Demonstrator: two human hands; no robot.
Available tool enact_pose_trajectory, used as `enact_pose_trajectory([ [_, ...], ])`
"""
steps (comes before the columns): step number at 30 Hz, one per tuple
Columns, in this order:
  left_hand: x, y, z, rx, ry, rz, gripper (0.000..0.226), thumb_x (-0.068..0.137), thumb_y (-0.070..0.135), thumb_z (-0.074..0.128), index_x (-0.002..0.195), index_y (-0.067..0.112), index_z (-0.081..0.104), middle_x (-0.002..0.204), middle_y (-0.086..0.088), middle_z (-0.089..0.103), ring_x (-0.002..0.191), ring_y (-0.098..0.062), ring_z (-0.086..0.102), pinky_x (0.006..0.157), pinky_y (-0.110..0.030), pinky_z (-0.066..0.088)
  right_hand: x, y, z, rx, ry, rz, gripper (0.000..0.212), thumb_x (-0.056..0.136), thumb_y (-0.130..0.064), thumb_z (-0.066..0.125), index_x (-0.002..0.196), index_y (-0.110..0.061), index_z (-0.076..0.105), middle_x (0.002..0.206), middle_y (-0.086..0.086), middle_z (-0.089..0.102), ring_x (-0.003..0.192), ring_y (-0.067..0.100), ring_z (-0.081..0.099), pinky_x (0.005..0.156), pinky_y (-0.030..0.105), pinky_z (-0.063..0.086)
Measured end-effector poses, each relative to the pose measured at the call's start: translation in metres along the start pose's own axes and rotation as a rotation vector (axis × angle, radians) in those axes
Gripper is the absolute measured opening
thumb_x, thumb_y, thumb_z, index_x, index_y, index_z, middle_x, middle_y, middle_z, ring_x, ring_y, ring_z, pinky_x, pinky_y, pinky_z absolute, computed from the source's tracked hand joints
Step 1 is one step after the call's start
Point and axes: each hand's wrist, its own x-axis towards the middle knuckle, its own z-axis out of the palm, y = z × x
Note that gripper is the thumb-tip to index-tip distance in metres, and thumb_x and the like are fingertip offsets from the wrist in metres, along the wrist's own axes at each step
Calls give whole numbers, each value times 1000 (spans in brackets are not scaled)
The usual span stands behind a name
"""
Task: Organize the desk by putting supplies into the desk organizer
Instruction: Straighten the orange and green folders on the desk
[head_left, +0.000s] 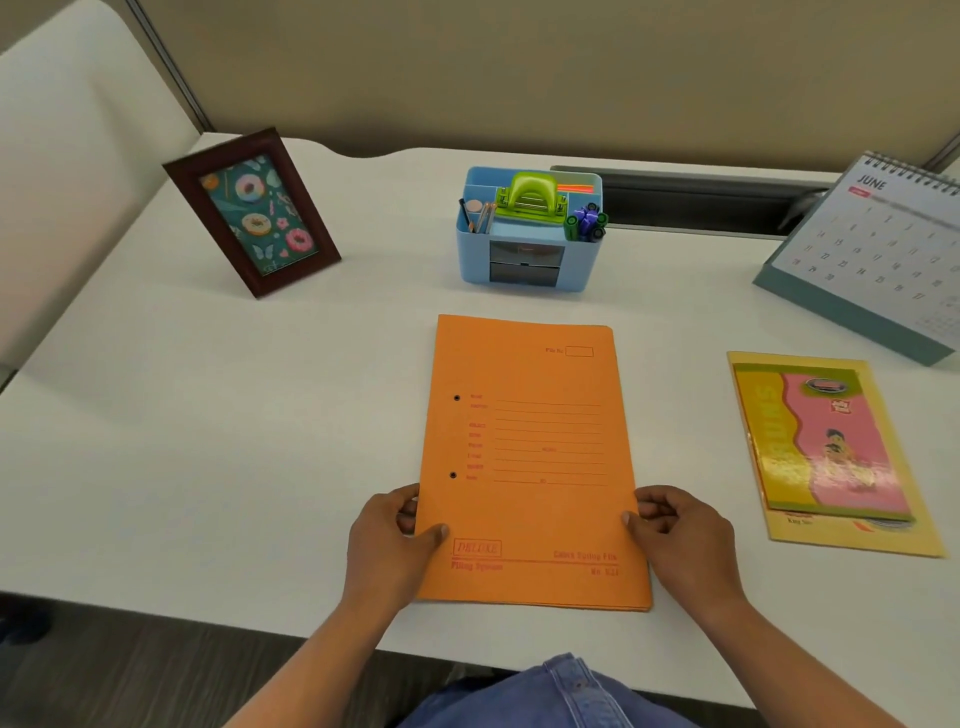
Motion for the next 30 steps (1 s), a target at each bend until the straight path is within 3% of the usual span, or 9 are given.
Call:
enact_pose_trajectory([
  [4, 1, 0, 0, 7, 6, 16, 53, 78, 26, 78, 128, 23, 60, 100, 6, 63, 82, -3, 59, 68, -18, 42, 0, 3, 1, -5, 28, -16, 25, 80, -20, 78, 104, -22, 71, 82, -11, 67, 75, 7, 64, 73, 25, 53],
  [12, 5, 3, -1, 21, -6, 65, 49, 81, 22, 75, 127, 26, 59, 97, 9, 58, 81, 1, 56, 64, -11, 37, -3, 8, 4, -17, 61, -42, 27, 81, -23, 77, 107, -23, 70, 83, -14, 66, 73, 7, 63, 69, 21, 50],
  [18, 3, 4, -1, 63, 13, 88, 47, 81, 23, 75, 125, 24, 58, 98, 11, 56, 83, 0, 56, 65, -14, 39, -8, 5, 5, -29, 92, -38, 28, 80, -23, 78, 106, -29, 68, 80, -16, 64, 69, 4, 61, 68, 26, 53],
  [24, -11, 11, 10, 143, 132, 106, 57, 83, 24, 73, 134, 19, 49, 119, 2, 51, 96, -10, 55, 78, -26, 43, -11, 11, -5, 39, 2, -74, 26, 85, -25, 72, 108, -33, 62, 79, -13, 64, 71, 4, 61, 70, 29, 54],
  [27, -26, 27, 20, 166, 272, 255, 42, 85, 16, 68, 126, 18, 56, 124, 3, 51, 112, -18, 55, 85, -27, 43, -9, 11, -16, 32, 15, -113, 16, 90, -26, 66, 105, -31, 64, 78, -14, 65, 74, 3, 62, 66, 23, 49],
  [30, -24, 52, 40, 263, 311, 433, 45, 85, 21, 70, 127, 14, 57, 135, -1, 53, 129, -21, 47, 103, -34, 42, 6, 9, -28, 29, 40, -227, 17, 93, -27, 60, 110, -28, 63, 96, -14, 66, 91, 9, 63, 79, 30, 53],
])
